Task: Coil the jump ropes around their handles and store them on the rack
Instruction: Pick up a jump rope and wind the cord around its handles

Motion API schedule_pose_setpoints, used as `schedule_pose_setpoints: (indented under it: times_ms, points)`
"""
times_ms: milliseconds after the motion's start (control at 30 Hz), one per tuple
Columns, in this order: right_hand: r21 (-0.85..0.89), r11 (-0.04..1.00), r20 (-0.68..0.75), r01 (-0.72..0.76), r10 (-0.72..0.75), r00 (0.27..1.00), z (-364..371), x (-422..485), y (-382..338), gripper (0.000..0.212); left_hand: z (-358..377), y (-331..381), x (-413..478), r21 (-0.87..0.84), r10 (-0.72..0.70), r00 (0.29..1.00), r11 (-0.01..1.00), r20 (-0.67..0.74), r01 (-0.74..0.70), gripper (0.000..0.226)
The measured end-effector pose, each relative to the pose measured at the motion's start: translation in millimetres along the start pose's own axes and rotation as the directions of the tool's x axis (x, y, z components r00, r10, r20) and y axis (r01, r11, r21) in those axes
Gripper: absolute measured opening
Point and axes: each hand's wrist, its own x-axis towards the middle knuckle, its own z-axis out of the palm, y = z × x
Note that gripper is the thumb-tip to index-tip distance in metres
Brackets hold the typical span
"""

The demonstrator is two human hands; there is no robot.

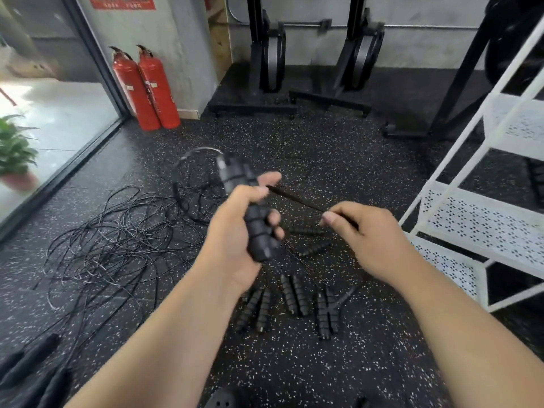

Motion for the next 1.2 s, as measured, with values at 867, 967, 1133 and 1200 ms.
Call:
schedule_pose_setpoints:
  times_ms: [867,967,1133,1200]
  points:
    - [0.043,0.999,-0.031,-0.014,0.016,0.999,11.1,-1.8,4.3,0.024,-3.4,-13.1,-0.6,0.065,-0.035,0.999,0.997,-0.008,0.035,0.046]
    - [0.022,0.999,-0.008,0.026,-0.026,1.000,24.3,-2.7,0.1,0.014,10.7,-40.0,-10.8,0.170,-0.131,0.988,0.979,0.085,0.115,0.049]
    - [-0.002,1.000,0.061,0.024,-0.024,0.998,18.1,0.0,3.6,0.017,9.8,-37.6,-4.7,0.165,-0.131,0.990,0.979,0.050,0.122,0.047]
    - [0.009,1.000,0.093,-0.029,0.028,0.995,8.3,-0.3,6.7,0.023,2.7,-20.0,1.9,0.119,-0.075,0.997,0.990,0.018,0.072,0.037]
